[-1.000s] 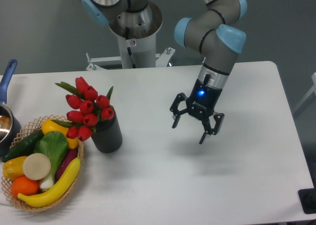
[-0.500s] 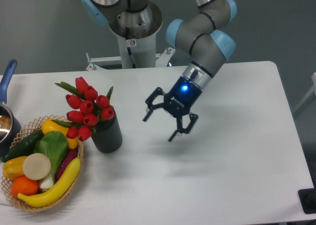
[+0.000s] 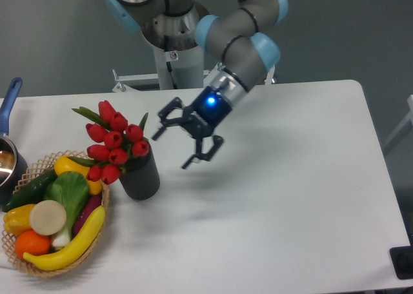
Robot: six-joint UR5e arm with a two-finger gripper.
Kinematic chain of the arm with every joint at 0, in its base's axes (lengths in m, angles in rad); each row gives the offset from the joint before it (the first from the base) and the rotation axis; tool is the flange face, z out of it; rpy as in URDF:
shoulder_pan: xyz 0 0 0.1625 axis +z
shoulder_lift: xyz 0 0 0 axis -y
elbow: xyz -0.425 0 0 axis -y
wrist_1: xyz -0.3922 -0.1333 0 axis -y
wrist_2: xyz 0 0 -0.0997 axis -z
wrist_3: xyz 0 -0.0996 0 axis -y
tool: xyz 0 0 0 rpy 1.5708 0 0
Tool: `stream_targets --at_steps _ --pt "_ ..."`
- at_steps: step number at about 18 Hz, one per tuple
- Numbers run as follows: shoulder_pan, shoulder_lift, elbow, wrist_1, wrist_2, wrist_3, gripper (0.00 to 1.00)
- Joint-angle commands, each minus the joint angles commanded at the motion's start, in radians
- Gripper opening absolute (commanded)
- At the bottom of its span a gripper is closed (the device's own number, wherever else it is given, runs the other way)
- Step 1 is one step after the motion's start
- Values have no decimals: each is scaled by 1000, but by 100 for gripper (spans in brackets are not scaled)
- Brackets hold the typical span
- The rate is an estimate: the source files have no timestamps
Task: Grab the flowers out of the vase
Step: 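Move the open gripper toward the red tulips in the black vase, then close the gripper around the tulip stems above the vase rim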
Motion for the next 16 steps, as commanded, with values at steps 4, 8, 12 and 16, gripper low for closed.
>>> stream_targets --at_steps 4,8,12,16 --pt "-8 32 -28 0 -6 3 100" --pt "-51 17 -15 3 -17 2 100" --pt "-83 -34 37 5 -17 0 100" --pt "-94 -44 41 5 -17 0 94"
